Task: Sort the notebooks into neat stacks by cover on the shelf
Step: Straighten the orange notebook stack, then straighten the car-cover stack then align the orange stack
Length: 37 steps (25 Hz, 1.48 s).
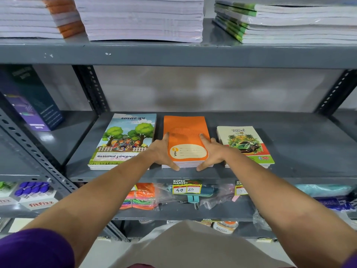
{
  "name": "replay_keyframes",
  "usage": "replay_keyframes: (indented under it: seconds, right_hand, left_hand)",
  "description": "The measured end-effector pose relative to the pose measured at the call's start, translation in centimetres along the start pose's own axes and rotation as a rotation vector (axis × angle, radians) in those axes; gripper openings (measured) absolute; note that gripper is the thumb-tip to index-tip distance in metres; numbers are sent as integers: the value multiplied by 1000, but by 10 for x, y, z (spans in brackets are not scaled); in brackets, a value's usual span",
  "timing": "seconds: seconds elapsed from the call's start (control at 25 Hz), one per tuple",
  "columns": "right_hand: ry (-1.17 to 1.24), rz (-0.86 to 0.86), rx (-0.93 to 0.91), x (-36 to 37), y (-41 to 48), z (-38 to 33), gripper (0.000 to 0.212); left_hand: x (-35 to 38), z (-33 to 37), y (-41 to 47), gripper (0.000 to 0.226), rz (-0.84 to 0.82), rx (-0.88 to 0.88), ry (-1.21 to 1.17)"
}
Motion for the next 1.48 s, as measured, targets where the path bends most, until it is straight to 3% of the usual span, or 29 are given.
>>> replay_keyframes:
  seconds: [0.08, 0.16, 0.28, 0.36, 0.6, 0.76, 0.84, 0.96, 1.12, 1.32, 1.48]
  right_hand:
    - [153, -3, -4, -1, -6, -1, 145]
    - [425, 64, 11, -6, -12, 0, 124]
    - [906, 222, 157, -8, -10, 10, 85]
    - [1072, 211, 203, -2, -6, 7, 71]
    - [936, 248, 213, 5, 0, 6, 61]
    - [884, 227, 190, 3, -1, 5, 62]
    - [753, 302, 188, -7, -2, 8, 61]
    - [493, 554, 257, -44, -12, 32, 45]
    - [470, 694, 439, -63, -30, 103, 26]
    - [351, 602, 635, -50, -56, 178, 25]
    - [368, 457, 625, -21, -60, 207, 35]
  left_hand:
    - [-1, -8, -2, 136, -36, -59, -255]
    - [-4, -14, -2, 128, 7, -131, -508]
    - [4, -21, -3, 74, 143, -264, -858]
    - [10, -25, -4, 47, 229, -299, -872]
    - [15, -29, -2, 43, 325, -303, -823]
    - [12, -29, 1, 42, 297, -281, -770]
    - [2, -26, 0, 42, 267, -245, -624]
    - [-18, -6, -1, 46, 342, -181, -317]
    - [-4, 63, 3, 46, 372, 64, -13]
    - [44, 149, 15, 34, 281, 238, 115]
    - [72, 181, 27, 32, 207, 139, 181]
Point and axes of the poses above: each hand's wrist, its own y-axis towards the middle knuckle, its own x-axis out of the palm, z = x × y, the point moved 8 cm from there along y, towards the middle knuckle, and after that the axes turned 11 degrees about -y, right-handed, at the moved point
